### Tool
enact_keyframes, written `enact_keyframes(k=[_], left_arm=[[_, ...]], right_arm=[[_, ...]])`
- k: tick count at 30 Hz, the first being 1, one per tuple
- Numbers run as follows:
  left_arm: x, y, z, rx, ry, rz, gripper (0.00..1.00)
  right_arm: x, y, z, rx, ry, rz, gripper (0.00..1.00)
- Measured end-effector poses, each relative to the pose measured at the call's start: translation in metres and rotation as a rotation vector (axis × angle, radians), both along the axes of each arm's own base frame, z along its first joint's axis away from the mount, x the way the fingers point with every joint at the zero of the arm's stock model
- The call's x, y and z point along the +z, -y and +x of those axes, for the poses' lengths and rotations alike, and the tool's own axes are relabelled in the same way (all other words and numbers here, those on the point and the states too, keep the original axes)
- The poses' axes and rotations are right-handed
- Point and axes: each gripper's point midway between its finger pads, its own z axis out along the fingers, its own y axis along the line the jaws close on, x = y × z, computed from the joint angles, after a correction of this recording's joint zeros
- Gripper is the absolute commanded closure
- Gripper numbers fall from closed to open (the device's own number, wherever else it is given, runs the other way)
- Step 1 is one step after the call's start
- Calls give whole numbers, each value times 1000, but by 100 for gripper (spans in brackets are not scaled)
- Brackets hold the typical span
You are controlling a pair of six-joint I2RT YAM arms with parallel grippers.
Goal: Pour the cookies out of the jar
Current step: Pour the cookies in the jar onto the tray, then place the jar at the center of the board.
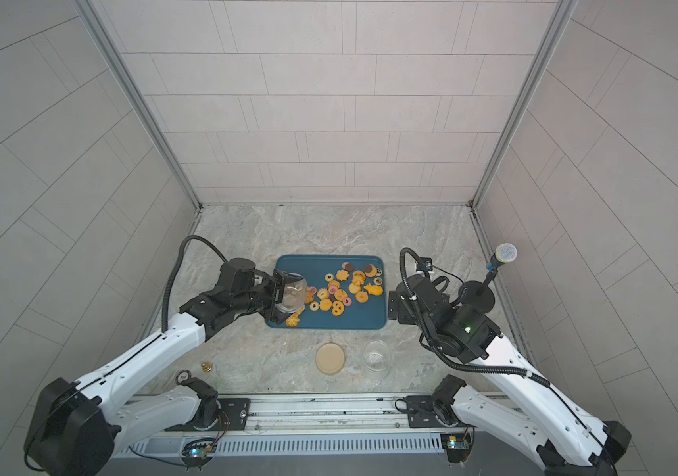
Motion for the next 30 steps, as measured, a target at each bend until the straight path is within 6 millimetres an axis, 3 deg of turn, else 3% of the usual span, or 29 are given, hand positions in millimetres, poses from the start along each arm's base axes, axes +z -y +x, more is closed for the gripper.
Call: enact_keyframes(k=[2, 5, 7, 11, 13, 20, 23, 26, 30], left_arm=[[-34, -4, -15, 3, -99, 37, 100], [-46, -6, -24, 5, -164, 57, 100], [-29, -1, -17, -1, -137, 43, 100], [37, 13, 8, -32, 36, -10, 100], [57, 15, 12, -42, 109, -31, 100], [51, 6, 5, -124, 216, 75, 100], [64, 0, 6, -218, 358, 194, 100], [104, -7, 6, -292, 622, 305, 100], [159, -28, -13, -297, 986, 401, 100]], right_arm=[[0, 0, 0, 0, 0, 0, 0], [0, 0, 0, 0, 0, -1, 1], [0, 0, 0, 0, 0, 0, 1], [0, 0, 0, -3, 1, 4, 1], [1, 0, -1, -5, 2, 6, 1], [4, -3, -2, 9, -1, 26, 1], [13, -11, -2, 39, 3, 65, 3], [24, -25, -2, 88, 8, 125, 6], [36, -48, 0, 161, 3, 209, 7]])
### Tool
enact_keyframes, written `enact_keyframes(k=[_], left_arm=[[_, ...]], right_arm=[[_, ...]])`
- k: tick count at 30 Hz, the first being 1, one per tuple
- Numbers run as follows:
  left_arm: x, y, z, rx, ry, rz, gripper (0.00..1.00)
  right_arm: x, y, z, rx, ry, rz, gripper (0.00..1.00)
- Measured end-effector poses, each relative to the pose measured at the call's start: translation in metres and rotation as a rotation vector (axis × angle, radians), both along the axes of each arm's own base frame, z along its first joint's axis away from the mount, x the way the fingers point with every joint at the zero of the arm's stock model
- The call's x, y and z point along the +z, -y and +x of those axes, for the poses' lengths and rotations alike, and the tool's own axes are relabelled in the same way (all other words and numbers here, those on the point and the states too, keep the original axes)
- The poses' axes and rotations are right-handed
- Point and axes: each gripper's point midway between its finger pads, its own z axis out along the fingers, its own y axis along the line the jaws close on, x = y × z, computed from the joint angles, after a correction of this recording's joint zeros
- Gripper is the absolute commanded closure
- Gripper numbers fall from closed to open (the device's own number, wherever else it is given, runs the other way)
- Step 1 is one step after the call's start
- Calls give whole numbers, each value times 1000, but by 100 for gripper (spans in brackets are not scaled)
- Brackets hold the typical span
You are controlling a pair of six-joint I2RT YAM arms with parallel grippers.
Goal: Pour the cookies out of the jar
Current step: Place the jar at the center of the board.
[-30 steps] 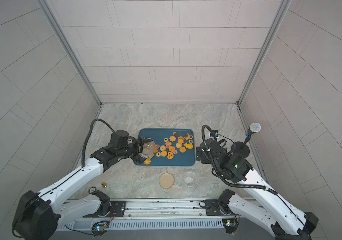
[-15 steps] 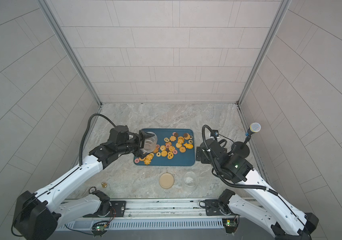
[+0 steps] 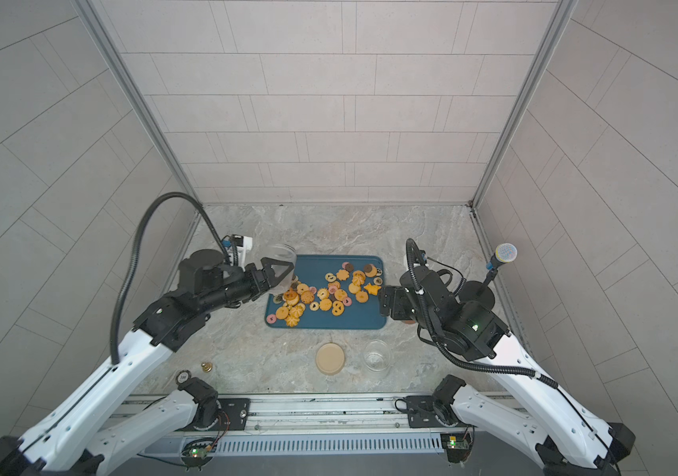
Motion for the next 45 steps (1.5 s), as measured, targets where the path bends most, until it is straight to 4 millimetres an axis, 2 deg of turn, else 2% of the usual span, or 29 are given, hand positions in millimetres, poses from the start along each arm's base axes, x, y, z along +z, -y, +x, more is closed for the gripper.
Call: enact_keyframes(k=[2, 6, 11, 15, 18, 20, 25, 30, 34, 45], left_arm=[[17, -9, -13, -18, 157, 21, 100], [24, -20, -24, -24, 315, 97, 100], [-9, -14, -21, -80, 324, 197, 100], [-45, -1, -27, -166, 285, 177, 100], [-55, 7, -38, -225, 284, 109, 100], [-50, 11, -45, -255, 301, 54, 100], [-19, 21, -60, -333, 380, -82, 100], [2, 27, -69, -395, 432, -176, 100], [7, 34, -72, -442, 429, -233, 100], [17, 39, -77, -498, 438, -302, 100]], right_arm=[[5, -10, 2, 33, -4, 29, 7], [11, -24, 4, 71, -5, 73, 7], [16, -43, 5, 129, -16, 121, 6], [31, -72, 2, 222, -4, 189, 4], [42, -97, -2, 299, 5, 263, 3], [49, -113, -5, 349, 8, 301, 3], [71, -158, -12, 483, 15, 370, 2], [89, -188, -19, 594, 24, 466, 0], [97, -203, -21, 648, 17, 528, 0], [101, -226, -14, 671, -20, 597, 0]])
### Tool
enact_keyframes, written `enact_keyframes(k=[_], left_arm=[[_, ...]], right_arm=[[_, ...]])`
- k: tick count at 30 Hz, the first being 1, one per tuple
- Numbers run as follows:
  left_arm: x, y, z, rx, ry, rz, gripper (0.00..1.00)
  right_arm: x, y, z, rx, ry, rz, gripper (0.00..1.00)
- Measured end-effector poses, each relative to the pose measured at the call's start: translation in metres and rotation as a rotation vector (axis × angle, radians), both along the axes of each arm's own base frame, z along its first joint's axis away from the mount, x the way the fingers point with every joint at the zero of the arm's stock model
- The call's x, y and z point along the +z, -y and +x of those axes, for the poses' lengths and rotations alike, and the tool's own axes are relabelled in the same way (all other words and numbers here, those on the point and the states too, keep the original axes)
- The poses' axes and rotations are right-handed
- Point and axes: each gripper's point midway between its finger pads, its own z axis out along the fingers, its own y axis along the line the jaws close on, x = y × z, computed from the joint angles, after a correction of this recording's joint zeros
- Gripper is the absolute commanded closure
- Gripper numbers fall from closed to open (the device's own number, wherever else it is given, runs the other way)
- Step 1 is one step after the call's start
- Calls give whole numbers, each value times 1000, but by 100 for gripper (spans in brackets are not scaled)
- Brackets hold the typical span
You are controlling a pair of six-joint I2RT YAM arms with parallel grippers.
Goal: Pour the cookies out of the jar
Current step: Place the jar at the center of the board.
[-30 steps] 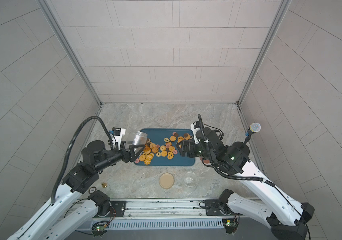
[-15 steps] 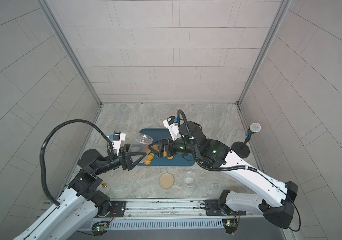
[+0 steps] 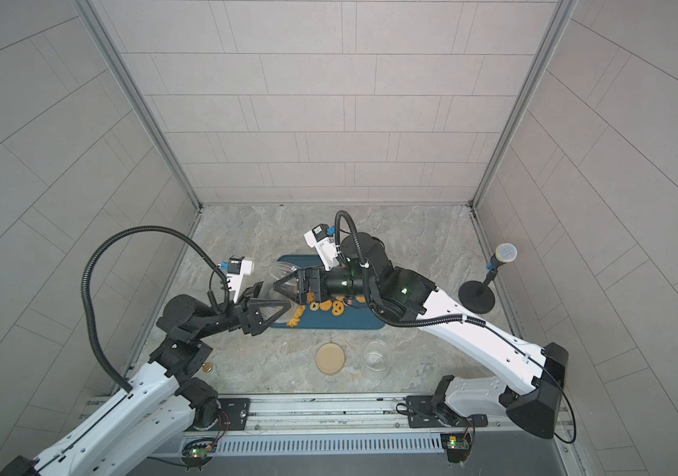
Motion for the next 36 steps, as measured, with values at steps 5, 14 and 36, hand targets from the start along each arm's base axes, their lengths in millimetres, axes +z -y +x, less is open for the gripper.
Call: enact_keyframes(k=[5, 14, 36], left_arm=[[1, 1, -2, -14, 3, -5, 100], [0, 2, -1, -17, 2, -2, 100], [-13, 5, 3, -19, -8, 46, 96]], right_arm=[[2, -12, 5, 5, -26, 25, 0], [4, -18, 5, 9, -35, 45, 2], [-12, -13, 6, -19, -44, -23, 100]])
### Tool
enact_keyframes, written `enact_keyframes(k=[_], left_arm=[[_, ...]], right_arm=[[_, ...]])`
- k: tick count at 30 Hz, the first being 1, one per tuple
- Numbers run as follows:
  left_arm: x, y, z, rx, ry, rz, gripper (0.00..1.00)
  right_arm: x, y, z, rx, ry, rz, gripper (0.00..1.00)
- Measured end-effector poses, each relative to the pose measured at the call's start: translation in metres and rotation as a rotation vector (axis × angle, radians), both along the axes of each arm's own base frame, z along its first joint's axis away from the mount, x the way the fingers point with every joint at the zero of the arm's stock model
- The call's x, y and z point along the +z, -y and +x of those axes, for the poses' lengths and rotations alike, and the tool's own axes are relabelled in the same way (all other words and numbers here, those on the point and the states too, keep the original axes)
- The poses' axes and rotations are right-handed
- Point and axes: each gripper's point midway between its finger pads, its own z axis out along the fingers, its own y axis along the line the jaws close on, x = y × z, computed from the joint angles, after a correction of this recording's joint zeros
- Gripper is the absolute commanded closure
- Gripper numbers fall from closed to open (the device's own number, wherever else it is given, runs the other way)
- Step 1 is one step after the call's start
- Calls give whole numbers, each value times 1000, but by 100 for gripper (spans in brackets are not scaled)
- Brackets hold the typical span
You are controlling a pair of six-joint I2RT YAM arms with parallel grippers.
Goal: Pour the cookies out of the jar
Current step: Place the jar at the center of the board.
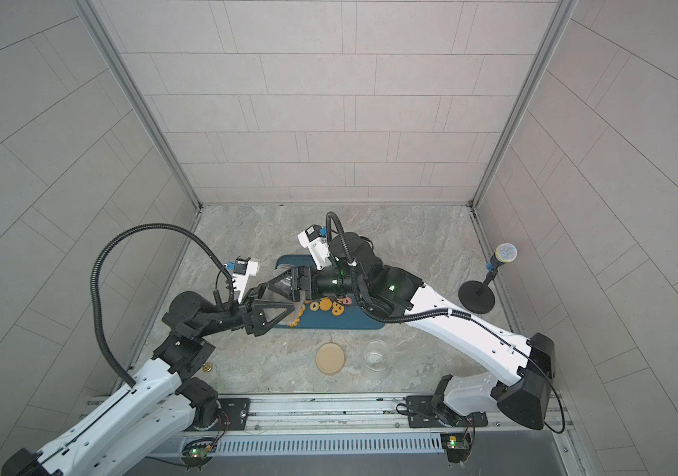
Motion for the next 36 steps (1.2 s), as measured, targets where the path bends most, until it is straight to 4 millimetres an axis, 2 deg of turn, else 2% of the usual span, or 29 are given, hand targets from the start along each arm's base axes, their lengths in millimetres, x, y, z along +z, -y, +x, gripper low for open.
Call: enact_keyframes(k=[3, 5, 6, 7, 10, 17, 19, 21, 24, 29, 32, 36], left_arm=[[0, 0, 2, 11, 0, 18, 58], [0, 0, 3, 25, 1, 34, 40], [0, -1, 4, 35, 2, 45, 25], [-1, -2, 5, 48, 2, 57, 14], [-5, -4, 9, 97, 2, 94, 4], [-31, -18, 31, 274, -45, 254, 3], [-38, -40, 51, 439, -88, 326, 3], [-50, -71, 71, 636, -134, 421, 2], [-72, -105, 83, 813, -192, 560, 1], [-112, -140, 88, 951, -288, 753, 1], [-131, -155, 91, 996, -361, 830, 2], [-140, -166, 102, 1019, -438, 856, 5]], right_arm=[[0, 1, 1, -6, 3, -3, 100], [0, 1, 1, -10, 8, -4, 100], [0, 2, 2, -13, 10, -7, 100], [-1, 3, 3, -19, 11, -9, 100], [-4, 6, 7, -38, 17, -27, 100], [-29, 34, 31, -175, 11, -159, 100], [-42, 56, 44, -255, 35, -259, 100], [-55, 81, 54, -330, 47, -358, 100], [-66, 104, 59, -392, 71, -462, 100], [-74, 116, 58, -421, 106, -527, 100], [-80, 116, 55, -421, 130, -561, 100], [-90, 103, 41, -377, 183, -601, 100]])
